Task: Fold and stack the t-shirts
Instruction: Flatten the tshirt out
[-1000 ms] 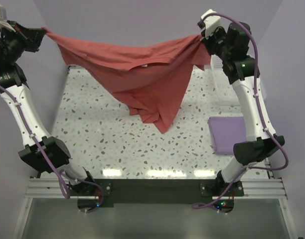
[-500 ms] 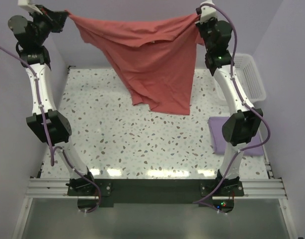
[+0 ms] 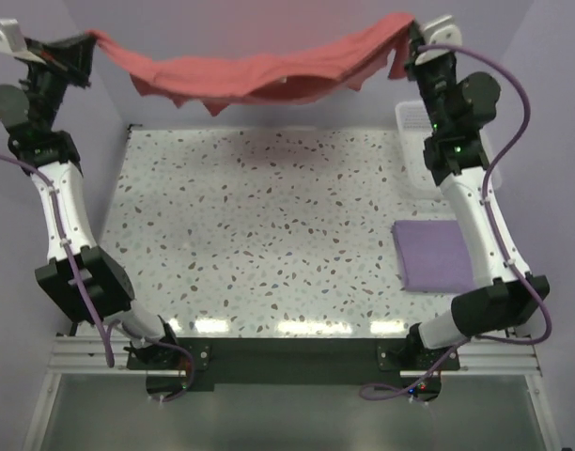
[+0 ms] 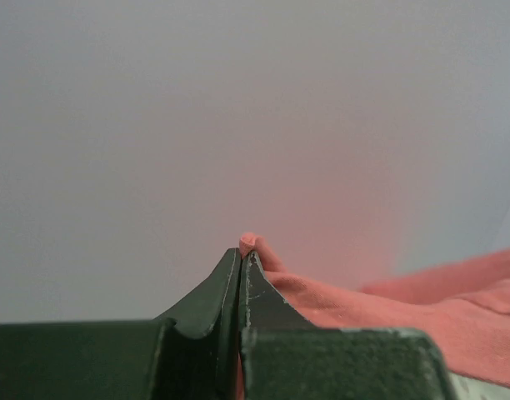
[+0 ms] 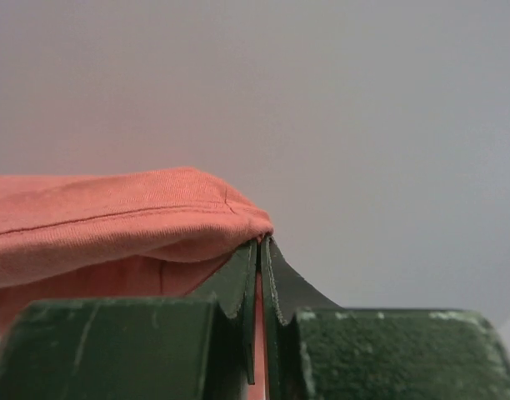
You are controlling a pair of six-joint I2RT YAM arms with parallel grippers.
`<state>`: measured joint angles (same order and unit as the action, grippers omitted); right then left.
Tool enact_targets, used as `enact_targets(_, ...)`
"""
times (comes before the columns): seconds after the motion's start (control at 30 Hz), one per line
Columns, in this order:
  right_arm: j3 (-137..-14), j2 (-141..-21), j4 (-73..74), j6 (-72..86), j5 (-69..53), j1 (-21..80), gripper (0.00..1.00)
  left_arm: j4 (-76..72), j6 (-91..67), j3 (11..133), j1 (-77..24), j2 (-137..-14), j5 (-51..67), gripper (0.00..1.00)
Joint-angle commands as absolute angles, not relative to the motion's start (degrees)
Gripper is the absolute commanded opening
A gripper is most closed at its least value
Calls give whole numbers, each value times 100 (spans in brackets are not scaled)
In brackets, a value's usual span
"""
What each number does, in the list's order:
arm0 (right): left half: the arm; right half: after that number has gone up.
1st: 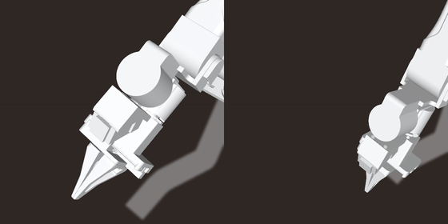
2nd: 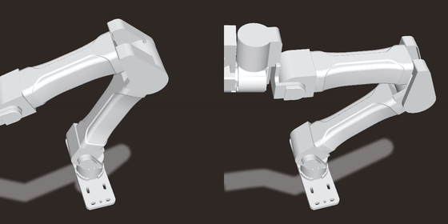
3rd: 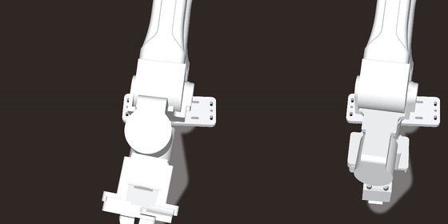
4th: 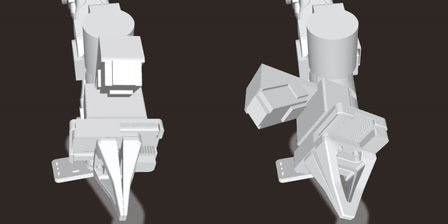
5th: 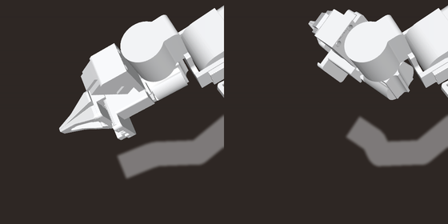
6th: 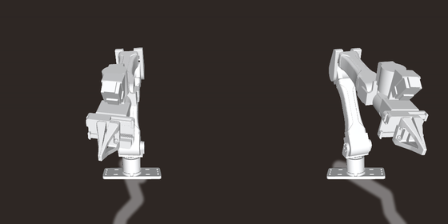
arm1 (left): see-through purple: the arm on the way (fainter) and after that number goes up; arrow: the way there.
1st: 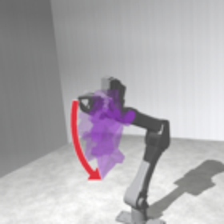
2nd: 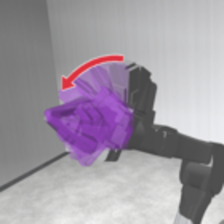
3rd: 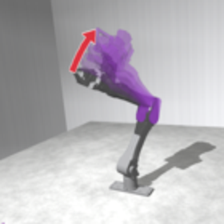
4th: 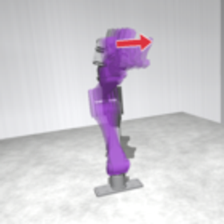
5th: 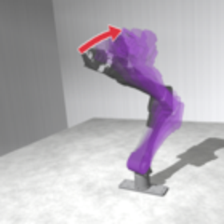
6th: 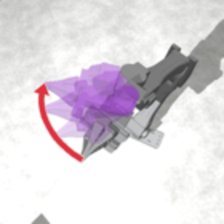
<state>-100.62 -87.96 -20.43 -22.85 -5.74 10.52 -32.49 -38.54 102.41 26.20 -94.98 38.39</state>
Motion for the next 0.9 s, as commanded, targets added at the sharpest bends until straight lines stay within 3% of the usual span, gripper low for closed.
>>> enact_targets(0.0,-8777,-8213,-391,-2978,-2273,1046,0,-2604,-2564,8007,2767,-8670,5138,0)
enact_targets(0.13,-7640,-7430,2096,-4251,-3426,1098,0,-664,-629,6692,3225,-7911,5694,0)
enact_targets(0.27,-6595,-7014,4111,-5290,-3367,1274,1,2694,2356,6495,3410,-7883,5267,0)
enact_targets(0.3,-6479,-6996,4331,-5378,-3305,1318,20,2968,2617,6460,3419,-7945,5125,0)
enact_targets(0.4,-6529,-7136,5683,-5792,-3217,1756,91,3857,3496,6652,3480,-8426,4486,4)
enact_targets(0.43,-6626,-7180,5982,-5792,-3217,1888,99,4059,3568,6758,3559,-8542,4456,25)
enact_targets(0.47,-6749,-7268,6316,-5653,-3321,1994,99,4043,3429,6854,3655,-8673,4456,38)
enact_targets(0.5,-6994,-7329,6354,-5512,-3331,1995,98,3947,3271,6995,3848,-8675,4404,59)
enact_targets(0.6,-7389,-7794,5802,-4660,-3121,2004,99,3544,2877,6988,3859,-8500,4368,70)
enact_targets(0.7,-7988,-8681,5730,-4202,-3164,2013,90,3208,2680,6777,3526,-8245,4211,70)
enact_targets(0.87,-8735,-9939,6335,-4051,-3155,2267,61,3532,3110,6408,2543,-8269,3815,58)
